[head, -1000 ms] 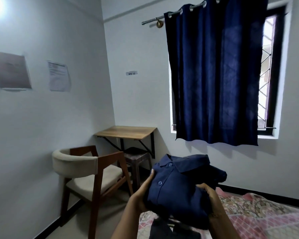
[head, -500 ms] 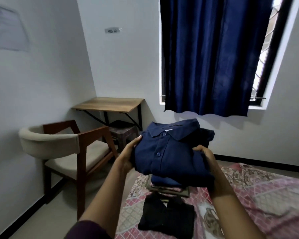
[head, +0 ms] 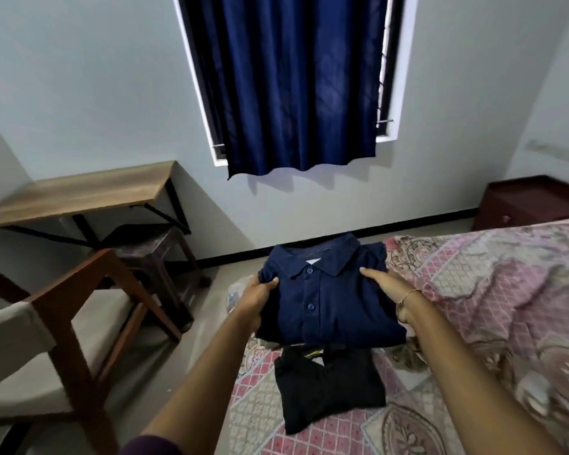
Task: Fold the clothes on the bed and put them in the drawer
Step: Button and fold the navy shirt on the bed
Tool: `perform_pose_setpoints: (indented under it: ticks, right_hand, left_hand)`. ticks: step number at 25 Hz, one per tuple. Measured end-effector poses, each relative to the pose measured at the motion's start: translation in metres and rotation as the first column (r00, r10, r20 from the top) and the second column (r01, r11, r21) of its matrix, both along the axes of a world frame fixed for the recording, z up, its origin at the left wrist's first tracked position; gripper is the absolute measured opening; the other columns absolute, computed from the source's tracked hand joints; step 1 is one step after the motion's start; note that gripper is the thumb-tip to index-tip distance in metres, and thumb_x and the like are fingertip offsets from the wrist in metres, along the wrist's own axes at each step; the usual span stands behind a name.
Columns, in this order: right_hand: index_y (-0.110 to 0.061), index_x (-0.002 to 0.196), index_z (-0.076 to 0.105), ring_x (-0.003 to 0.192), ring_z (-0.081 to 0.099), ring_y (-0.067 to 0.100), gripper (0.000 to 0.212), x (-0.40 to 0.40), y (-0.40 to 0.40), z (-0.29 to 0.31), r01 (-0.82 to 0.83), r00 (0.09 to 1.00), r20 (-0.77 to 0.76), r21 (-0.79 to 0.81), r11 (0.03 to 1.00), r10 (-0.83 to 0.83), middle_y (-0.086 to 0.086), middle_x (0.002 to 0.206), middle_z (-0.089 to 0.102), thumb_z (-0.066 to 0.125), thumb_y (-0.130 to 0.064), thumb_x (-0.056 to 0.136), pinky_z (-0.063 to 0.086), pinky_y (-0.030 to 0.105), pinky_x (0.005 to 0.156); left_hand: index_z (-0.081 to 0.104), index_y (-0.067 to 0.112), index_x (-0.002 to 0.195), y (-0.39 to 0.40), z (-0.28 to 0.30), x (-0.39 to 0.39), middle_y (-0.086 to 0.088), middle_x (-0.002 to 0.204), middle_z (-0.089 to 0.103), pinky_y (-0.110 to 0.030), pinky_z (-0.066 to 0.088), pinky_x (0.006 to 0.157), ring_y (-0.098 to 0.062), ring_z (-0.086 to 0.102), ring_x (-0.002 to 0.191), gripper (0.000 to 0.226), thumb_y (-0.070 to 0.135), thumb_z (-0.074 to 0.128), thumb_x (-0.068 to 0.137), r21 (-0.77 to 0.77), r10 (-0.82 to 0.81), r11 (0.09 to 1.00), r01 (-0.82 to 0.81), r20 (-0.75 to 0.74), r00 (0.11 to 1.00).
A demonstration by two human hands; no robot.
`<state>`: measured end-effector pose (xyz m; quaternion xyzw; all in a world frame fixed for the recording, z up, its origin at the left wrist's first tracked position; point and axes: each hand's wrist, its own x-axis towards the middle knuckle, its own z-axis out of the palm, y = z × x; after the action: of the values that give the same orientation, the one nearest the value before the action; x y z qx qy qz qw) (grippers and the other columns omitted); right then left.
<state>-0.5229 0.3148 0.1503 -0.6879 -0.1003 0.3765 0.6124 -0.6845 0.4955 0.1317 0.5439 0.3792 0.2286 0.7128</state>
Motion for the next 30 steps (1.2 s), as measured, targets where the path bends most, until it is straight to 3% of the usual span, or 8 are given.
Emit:
perform_pose_setpoints:
  ticks: [3, 6, 9, 15, 17, 21, 26, 30]
  right_hand:
    - [-0.021, 0.101, 0.064, 0.091, 0.064, 0.025, 0.028, -0.019, -0.013, -0.044, 0.047, 0.999, -0.001, -0.063, 0.997, -0.048, 0.005, 0.100, 0.068, 0.069, -0.040, 0.081, 0.052, 0.034, 0.074]
    - [-0.013, 0.115, 0.060, 0.098, 0.062, 0.024, 0.050, -0.024, -0.027, -0.096, 0.076, 0.996, 0.052, -0.177, 0.981, -0.068, 0.006, 0.114, 0.065, 0.080, -0.028, 0.071, 0.051, 0.033, 0.081]
    - [-0.008, 0.114, 0.055, 0.101, 0.058, 0.024, 0.043, -0.018, -0.031, -0.134, 0.115, 0.991, 0.098, -0.246, 0.962, -0.093, 0.005, 0.110, 0.060, 0.076, -0.012, 0.076, 0.047, 0.031, 0.083]
    - [-0.011, 0.131, 0.046, 0.110, 0.055, 0.027, 0.049, -0.002, -0.043, -0.215, 0.058, 0.998, 0.041, -0.381, 0.923, -0.045, 0.009, 0.125, 0.057, 0.065, -0.010, 0.086, 0.046, 0.041, 0.097]
    - [-0.011, 0.131, 0.046, 0.107, 0.056, 0.027, 0.047, 0.005, -0.055, -0.235, 0.036, 0.999, 0.000, -0.417, 0.908, -0.040, 0.009, 0.122, 0.058, 0.062, -0.006, 0.087, 0.047, 0.040, 0.094]
    - [-0.004, 0.131, 0.044, 0.098, 0.053, 0.025, 0.047, 0.020, -0.086, -0.266, 0.032, 0.994, -0.074, -0.512, 0.858, -0.081, 0.013, 0.115, 0.057, 0.057, 0.005, 0.087, 0.045, 0.034, 0.084]
    - [-0.008, 0.132, 0.043, 0.096, 0.051, 0.023, 0.047, 0.023, -0.091, -0.280, 0.020, 0.992, -0.095, -0.530, 0.848, -0.082, 0.014, 0.124, 0.055, 0.052, 0.007, 0.089, 0.044, 0.031, 0.078]
    - [-0.011, 0.122, 0.050, 0.092, 0.053, 0.026, 0.045, 0.014, -0.095, -0.291, 0.029, 0.988, -0.114, -0.517, 0.856, -0.103, 0.012, 0.113, 0.059, 0.045, 0.013, 0.084, 0.044, 0.029, 0.063]
  left_hand:
    - [0.051, 0.011, 0.120, -0.003, -0.048, -0.001, -0.009, 0.114, 0.062, -0.034, 0.050, 0.075, -0.027, 0.060, 0.098, 0.026, 0.003, 0.046, 0.096, -0.043, -0.090, 0.995, 0.087, -0.062, 0.994]
    - [0.047, 0.010, 0.124, -0.020, -0.098, -0.002, -0.011, 0.122, 0.058, -0.036, 0.046, 0.084, -0.028, 0.056, 0.104, 0.029, 0.000, 0.045, 0.096, -0.098, -0.099, 0.991, 0.089, -0.099, 0.990]
    - [0.047, 0.006, 0.126, -0.032, -0.146, -0.004, -0.011, 0.124, 0.058, -0.038, 0.047, 0.088, -0.030, 0.057, 0.109, 0.034, -0.005, 0.045, 0.094, -0.157, -0.092, 0.985, 0.077, -0.094, 0.991]
    - [0.045, 0.007, 0.121, -0.061, -0.224, -0.014, -0.014, 0.120, 0.058, -0.027, 0.050, 0.069, -0.025, 0.060, 0.097, 0.034, -0.008, 0.048, 0.091, -0.260, -0.085, 0.965, 0.020, -0.239, 0.967]
    - [0.044, 0.008, 0.120, -0.078, -0.239, -0.013, -0.013, 0.119, 0.057, -0.026, 0.049, 0.070, -0.022, 0.059, 0.095, 0.037, -0.011, 0.051, 0.088, -0.292, -0.096, 0.956, 0.015, -0.265, 0.960]
    - [0.033, 0.010, 0.138, -0.108, -0.270, -0.005, -0.008, 0.131, 0.051, -0.024, 0.050, 0.082, -0.023, 0.053, 0.113, 0.058, -0.011, 0.052, 0.087, -0.295, -0.203, 0.949, 0.115, -0.287, 0.936]
    - [0.036, 0.011, 0.115, -0.116, -0.269, 0.000, -0.009, 0.114, 0.054, -0.018, 0.052, 0.062, -0.012, 0.056, 0.090, 0.047, -0.021, 0.045, 0.082, -0.294, -0.174, 0.953, 0.079, -0.313, 0.934]
    - [0.041, 0.009, 0.117, -0.117, -0.273, -0.013, -0.012, 0.105, 0.060, -0.028, 0.048, 0.061, -0.020, 0.057, 0.085, 0.048, -0.021, 0.043, 0.080, -0.471, -0.110, 0.879, -0.075, -0.353, 0.929]
